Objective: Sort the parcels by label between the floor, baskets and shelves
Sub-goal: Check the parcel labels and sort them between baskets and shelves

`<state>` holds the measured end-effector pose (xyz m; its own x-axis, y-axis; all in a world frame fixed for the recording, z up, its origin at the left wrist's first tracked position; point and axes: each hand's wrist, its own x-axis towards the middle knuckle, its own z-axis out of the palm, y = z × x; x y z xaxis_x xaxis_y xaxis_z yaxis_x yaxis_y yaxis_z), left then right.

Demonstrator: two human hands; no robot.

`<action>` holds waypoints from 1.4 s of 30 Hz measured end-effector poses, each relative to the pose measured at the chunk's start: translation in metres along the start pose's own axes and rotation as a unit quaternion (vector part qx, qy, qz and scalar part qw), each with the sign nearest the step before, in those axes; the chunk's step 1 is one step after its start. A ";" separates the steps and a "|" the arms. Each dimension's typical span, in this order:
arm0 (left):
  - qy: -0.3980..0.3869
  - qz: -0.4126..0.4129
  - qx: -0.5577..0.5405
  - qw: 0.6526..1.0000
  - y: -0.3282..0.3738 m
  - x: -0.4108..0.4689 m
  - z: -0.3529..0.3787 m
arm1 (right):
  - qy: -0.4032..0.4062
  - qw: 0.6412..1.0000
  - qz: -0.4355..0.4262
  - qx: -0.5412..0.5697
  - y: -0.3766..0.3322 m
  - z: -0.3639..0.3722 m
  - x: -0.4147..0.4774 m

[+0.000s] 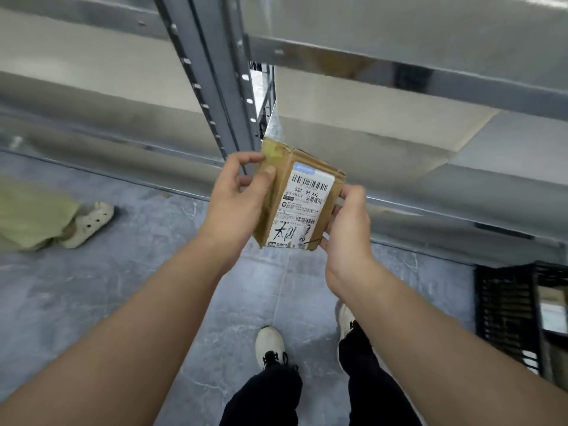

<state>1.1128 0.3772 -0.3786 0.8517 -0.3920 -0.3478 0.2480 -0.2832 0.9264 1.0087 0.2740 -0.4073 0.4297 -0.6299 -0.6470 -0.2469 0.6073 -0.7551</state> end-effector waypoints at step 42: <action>-0.101 0.391 -0.082 0.911 0.539 -0.355 0.125 | -0.008 0.879 -0.476 -0.016 -0.496 -0.171 -0.420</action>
<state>0.8863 0.2541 0.2265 0.6988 -0.5758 0.4245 -0.3187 0.2806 0.9054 0.8025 0.1545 0.2207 0.4672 -0.8385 0.2806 0.2070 -0.2049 -0.9566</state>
